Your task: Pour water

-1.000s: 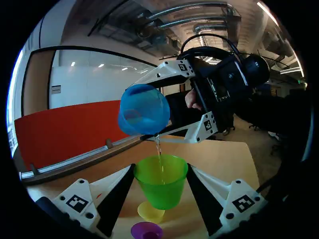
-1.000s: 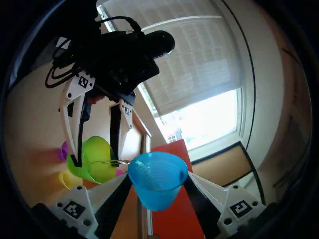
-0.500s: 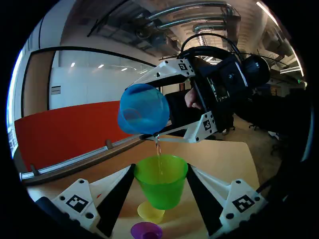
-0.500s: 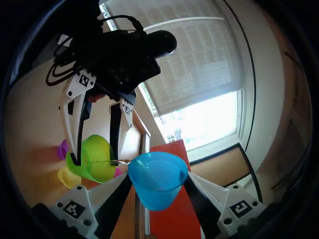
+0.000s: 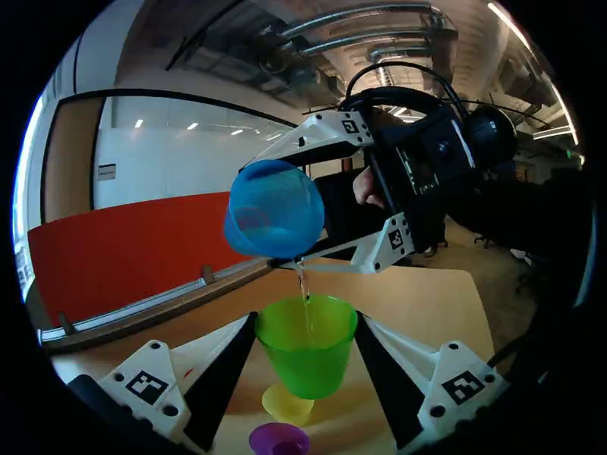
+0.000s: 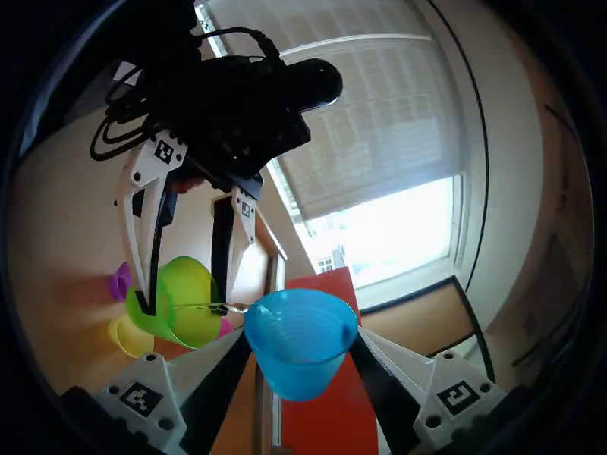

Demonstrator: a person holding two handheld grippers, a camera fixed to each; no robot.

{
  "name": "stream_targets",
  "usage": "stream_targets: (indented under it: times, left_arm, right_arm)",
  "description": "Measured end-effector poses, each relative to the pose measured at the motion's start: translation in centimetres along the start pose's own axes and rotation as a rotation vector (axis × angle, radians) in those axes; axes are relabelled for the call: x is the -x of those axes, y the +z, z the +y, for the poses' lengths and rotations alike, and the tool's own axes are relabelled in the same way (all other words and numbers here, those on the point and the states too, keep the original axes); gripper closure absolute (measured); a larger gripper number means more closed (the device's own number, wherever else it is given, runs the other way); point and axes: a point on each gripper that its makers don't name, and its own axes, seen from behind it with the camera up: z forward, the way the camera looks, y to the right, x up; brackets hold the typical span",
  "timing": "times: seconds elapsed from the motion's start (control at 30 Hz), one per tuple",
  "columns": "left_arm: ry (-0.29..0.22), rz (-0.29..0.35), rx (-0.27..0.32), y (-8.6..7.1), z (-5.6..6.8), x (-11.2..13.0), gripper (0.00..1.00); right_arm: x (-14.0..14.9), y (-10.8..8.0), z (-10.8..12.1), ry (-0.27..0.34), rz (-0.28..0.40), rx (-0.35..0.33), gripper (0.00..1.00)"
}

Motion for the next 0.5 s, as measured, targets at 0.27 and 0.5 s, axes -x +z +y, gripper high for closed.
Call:
stream_targets:
  times: [0.27,0.5]
  left_arm:
    - [0.003,0.001,-0.003,-0.03,-0.10,-0.08,0.10]
    - [0.003,0.003,-0.003,-0.09,-0.07,-0.25,0.10]
  right_arm:
    - [0.13,0.08,0.08,-0.023,-0.006,-0.002,0.10]
    - [0.11,0.16,-0.01,-0.046,-0.008,-0.009,0.10]
